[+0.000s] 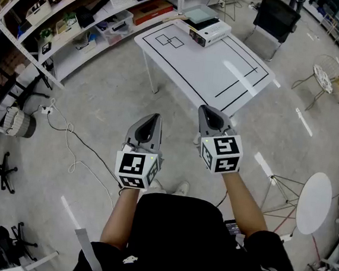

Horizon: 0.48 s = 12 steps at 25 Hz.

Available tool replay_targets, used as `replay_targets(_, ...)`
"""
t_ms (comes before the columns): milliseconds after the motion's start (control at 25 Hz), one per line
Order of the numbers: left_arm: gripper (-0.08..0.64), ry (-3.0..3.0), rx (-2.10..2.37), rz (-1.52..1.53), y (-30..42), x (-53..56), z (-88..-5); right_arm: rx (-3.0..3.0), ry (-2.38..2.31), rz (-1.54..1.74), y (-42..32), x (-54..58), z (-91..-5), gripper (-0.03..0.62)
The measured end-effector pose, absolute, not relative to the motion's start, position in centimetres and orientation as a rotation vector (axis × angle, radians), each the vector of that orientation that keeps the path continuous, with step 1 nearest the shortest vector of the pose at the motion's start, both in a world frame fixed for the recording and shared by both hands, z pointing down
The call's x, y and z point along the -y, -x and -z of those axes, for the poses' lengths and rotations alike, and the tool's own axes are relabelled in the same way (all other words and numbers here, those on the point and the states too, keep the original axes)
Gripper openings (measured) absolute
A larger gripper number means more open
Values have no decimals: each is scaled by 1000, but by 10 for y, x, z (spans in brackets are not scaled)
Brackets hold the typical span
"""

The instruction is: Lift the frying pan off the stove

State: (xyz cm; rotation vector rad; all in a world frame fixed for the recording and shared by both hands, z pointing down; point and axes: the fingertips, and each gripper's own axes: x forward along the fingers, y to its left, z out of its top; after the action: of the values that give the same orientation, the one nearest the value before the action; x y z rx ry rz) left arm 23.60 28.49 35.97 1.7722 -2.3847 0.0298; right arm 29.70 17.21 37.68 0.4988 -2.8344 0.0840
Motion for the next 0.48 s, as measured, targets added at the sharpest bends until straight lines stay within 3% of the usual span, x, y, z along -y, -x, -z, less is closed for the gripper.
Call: replay_targets(480, 11, -1786, 2377, -61, -252, -279, -365, 2833, -429, -146, -310, -178, -387, 0)
